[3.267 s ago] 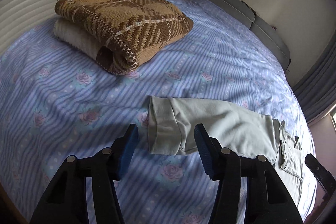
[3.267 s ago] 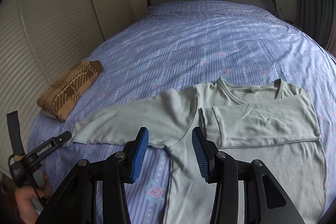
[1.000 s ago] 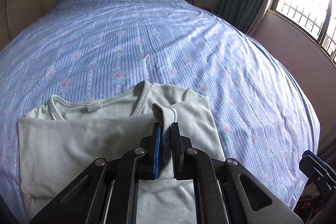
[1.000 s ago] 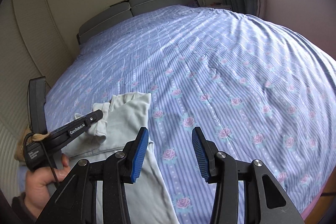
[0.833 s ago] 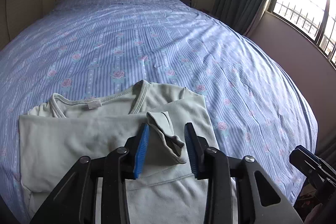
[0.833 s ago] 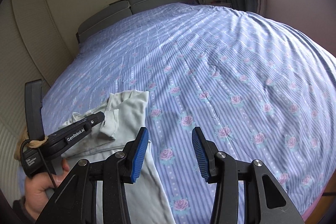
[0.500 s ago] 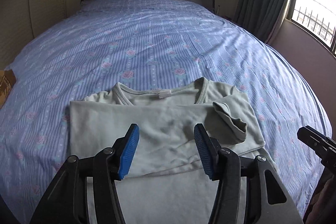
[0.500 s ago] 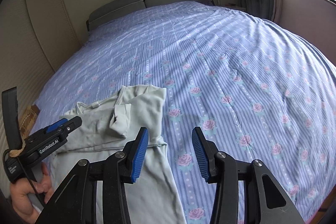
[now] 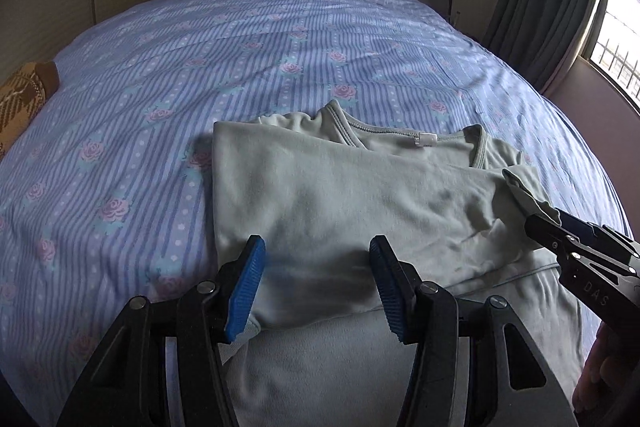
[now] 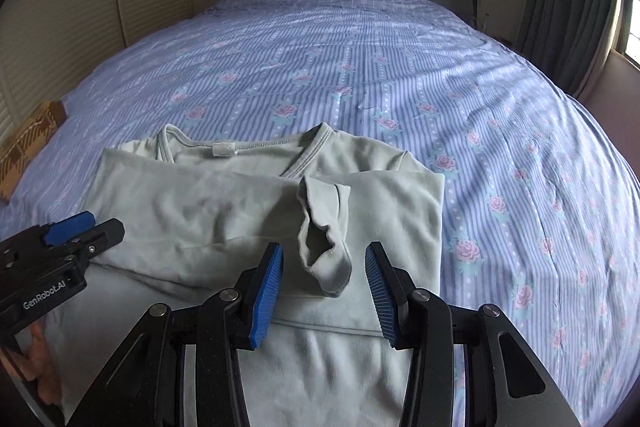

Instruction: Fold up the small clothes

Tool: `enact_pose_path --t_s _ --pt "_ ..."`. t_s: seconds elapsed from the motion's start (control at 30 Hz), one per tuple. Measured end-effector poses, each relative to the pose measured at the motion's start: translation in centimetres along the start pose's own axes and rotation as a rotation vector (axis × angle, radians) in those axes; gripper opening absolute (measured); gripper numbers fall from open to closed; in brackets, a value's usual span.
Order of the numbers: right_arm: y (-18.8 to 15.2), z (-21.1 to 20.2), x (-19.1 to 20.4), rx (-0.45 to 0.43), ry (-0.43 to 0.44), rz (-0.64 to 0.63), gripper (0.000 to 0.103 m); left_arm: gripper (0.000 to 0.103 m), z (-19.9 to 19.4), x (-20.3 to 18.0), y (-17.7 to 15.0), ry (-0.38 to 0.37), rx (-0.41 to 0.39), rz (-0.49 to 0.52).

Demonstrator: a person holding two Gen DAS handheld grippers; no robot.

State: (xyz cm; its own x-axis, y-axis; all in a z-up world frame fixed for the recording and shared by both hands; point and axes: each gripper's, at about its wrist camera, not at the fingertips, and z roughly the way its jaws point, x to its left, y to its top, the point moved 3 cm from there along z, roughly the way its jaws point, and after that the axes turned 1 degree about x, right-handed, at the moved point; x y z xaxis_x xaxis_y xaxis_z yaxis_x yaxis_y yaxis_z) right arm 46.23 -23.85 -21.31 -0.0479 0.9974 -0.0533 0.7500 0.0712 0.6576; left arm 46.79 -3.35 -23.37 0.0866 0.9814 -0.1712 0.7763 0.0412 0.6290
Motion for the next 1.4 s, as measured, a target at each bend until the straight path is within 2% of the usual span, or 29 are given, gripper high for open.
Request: enact_pose_path --t_s 0.03,0.07,0.23,0.33,0.57,0.63,0.77,0.9,1.0,1.07,1.17,1.4 --pt "0.1 0.4 -0.3 0.008 -0.019 0.011 0.029 0.053 0.1 0.1 -0.1 -0.003 -0.001 -0.001" --pt "0.1 0.5 -0.9 0.014 -0.030 0.036 0.024 0.053 0.1 0.2 -0.1 -0.007 -0.003 -0.002" --pt "-1.2 0.9 -4.8 0.048 -0.079 0.186 0.024 0.053 0.1 0.4 -0.2 -0.010 -0.013 -0.003" --pt "-1.6 0.7 -6.2 0.052 -0.036 0.251 0.024 0.053 -0.2 0.2 -0.1 -0.008 -0.025 -0.008" --pt "0.8 -0.6 -4.8 -0.050 0.013 0.172 0.024 0.053 -0.2 0.6 -0.2 0.001 -0.020 -0.009" --pt "1.1 0.0 -3.9 -0.037 0.037 0.125 0.024 0.053 -0.1 0.8 -0.3 0.005 -0.017 -0.003" --pt "0.2 2.3 -3.7 0.058 -0.014 0.103 0.024 0.054 -0.9 1.0 -0.5 0.025 -0.030 -0.002" --pt "-0.3 1.0 -4.1 0.046 -0.004 0.138 0.025 0.054 -2.3 1.7 -0.9 0.028 -0.033 -0.012" --pt "-1.0 -1.4 -3.8 0.023 0.018 0.140 0.029 0.054 -4.3 2.3 -2.2 0.029 -0.030 -0.019" --pt "-2.2 -3.7 -3.7 -0.003 0.019 0.138 0.046 0.054 -5.8 2.7 -3.4 0.035 -0.021 -0.025" --pt "-4.5 -7.3 -3.6 -0.033 0.012 0.149 0.061 0.054 -8.2 3.4 -5.6 0.048 -0.008 -0.047" --pt "-9.4 -13.1 -3.9 -0.051 -0.006 0.202 0.062 0.053 -12.2 3.7 -10.7 0.062 0.010 -0.068"
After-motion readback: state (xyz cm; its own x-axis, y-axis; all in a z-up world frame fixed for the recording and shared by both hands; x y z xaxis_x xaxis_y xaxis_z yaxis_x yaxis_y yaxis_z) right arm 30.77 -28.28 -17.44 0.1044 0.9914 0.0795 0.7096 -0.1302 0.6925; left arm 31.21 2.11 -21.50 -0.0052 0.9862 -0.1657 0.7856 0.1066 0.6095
